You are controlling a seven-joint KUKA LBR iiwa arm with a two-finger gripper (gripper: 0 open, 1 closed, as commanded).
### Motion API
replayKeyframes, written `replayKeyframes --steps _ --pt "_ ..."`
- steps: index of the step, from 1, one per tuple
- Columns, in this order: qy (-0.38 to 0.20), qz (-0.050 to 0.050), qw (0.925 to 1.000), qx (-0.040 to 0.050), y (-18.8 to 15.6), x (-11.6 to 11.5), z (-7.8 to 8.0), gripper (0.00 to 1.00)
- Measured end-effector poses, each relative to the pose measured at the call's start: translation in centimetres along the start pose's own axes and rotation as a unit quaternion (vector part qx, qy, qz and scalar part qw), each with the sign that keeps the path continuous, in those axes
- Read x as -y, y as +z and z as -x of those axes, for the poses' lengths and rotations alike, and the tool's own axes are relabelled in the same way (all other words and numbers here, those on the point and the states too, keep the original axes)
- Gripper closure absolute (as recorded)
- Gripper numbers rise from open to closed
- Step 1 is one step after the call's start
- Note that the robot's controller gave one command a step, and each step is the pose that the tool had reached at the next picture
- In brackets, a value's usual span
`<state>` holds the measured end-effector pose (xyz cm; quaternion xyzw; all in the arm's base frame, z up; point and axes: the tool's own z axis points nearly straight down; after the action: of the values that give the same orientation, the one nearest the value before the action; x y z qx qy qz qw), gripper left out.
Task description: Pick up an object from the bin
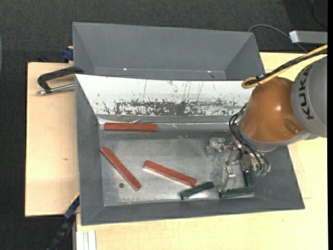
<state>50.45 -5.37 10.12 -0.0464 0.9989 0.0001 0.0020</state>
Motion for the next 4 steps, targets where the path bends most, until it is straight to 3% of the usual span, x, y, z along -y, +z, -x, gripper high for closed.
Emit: replayKeyframes --steps 1,2,3,4 --pt "0.031 0.0 0.9995 0.0011 -1.4 -2.6 0.7 0.0" --pt "-0.062 0.0 0.9981 -0.0008 0.7 -3.4 -0.2 0.0" --pt "-0.062 0.001 0.9981 -0.0021 3.1 -6.2 -0.6 1.0" --pt "-0.062 0.001 0.9981 -0.0021 3.1 -6.2 -0.6 1.0"
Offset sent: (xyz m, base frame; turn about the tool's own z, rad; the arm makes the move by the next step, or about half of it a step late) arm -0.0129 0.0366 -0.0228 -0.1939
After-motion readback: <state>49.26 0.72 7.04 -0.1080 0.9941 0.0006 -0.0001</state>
